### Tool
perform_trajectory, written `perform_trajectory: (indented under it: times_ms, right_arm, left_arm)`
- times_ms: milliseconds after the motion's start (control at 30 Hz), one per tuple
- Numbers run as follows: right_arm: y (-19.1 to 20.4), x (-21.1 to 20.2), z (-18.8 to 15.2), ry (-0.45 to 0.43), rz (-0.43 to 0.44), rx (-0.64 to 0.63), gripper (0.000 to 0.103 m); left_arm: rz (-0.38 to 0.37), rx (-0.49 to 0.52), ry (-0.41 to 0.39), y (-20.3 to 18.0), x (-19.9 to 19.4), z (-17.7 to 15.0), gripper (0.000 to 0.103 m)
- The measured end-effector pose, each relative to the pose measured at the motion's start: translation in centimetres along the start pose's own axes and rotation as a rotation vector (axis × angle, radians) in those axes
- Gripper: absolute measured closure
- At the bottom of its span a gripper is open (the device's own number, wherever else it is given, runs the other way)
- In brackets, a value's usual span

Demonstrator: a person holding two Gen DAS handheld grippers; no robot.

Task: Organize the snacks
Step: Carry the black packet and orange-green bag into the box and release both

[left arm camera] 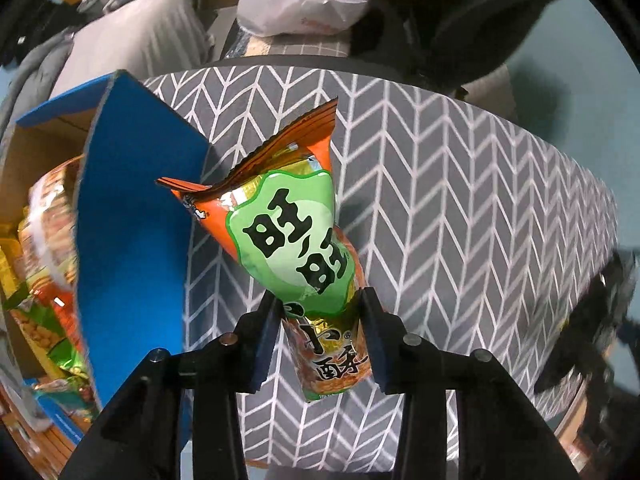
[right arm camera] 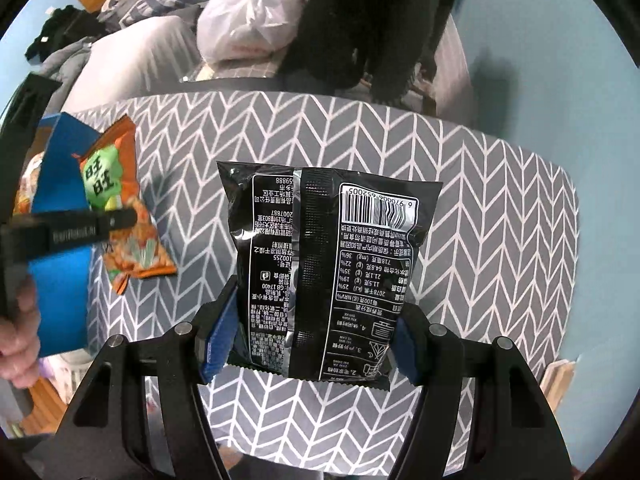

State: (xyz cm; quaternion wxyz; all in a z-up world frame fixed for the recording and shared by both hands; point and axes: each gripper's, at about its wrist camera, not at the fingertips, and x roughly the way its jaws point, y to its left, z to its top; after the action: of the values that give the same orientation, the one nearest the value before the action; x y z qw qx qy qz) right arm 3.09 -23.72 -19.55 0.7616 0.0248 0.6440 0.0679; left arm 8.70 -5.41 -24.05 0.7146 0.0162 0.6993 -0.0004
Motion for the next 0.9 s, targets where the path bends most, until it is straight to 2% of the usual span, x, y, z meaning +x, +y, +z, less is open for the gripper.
perform_trajectory:
  times_ms: [167, 500, 900]
  right_arm:
    - [1.2, -1.4, -0.2, -0.014, -0.004, -0.023, 0.036]
    - [4.0, -4.1, -0.4, -0.049, 0.001, -0.074, 0.036]
    - [9.0, -6.4, 1.2, -0.092, 0.043, -0.156, 0.036]
  left_arm:
    - [-0.013, 0.058, -0.051, -0.3, -3.5, -2.6, 0.063]
    - [-0.027, 0.094, -0.163, 1.0, -9.1, -4.6, 0.063]
    - [-0.021, 0.056, -0.260, 5.2, -13.6, -7.2, 0.063]
